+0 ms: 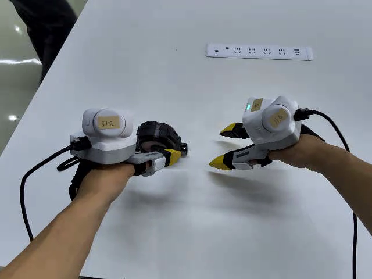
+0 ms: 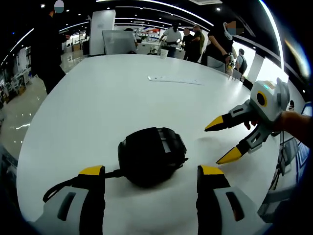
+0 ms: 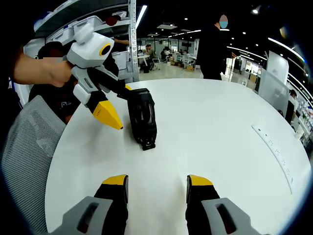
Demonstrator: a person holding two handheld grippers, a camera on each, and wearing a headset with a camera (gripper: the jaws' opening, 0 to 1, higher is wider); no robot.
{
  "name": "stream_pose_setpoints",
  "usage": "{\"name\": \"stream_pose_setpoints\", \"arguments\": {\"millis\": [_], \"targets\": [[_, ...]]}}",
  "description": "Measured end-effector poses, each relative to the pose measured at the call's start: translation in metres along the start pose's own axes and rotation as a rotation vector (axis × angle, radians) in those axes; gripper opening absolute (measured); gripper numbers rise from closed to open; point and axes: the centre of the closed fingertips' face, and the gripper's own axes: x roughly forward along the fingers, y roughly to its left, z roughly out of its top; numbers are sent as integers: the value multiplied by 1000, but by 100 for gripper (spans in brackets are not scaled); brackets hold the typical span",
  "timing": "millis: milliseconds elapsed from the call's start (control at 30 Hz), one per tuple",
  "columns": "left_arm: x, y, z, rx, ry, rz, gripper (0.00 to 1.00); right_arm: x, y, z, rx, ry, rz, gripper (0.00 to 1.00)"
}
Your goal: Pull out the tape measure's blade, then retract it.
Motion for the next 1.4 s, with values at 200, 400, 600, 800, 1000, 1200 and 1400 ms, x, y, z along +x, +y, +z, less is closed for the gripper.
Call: {"name": "stream_pose_setpoints", "arguments": {"millis": [200,400,600,800,1000,1200,1400], "targets": [[-2,0,-1,11,-10,-14,74,-10,-1,-6,29,-3,-23,50],[-5,-3,0,38,-31,-38,76,-22,-3,-10,56,-21,-55,53],[-7,-3,0,55,-43,-60,78,-32,-5,-16,86,-32,-83,58],[-10,0,-3,80,-45,-73,79,-42,-8,-24,119,-46,-108,61],[-14,0,-4,103,-59,-88,80,-54,-8,-32,143,-54,-134,63],[-21,-4,-4,128,-84,-113,81,-70,-4,-39,153,-70,-163,66],[-28,-6,-5,165,-116,-136,83,-90,1,-49,185,-112,-198,71]]}}
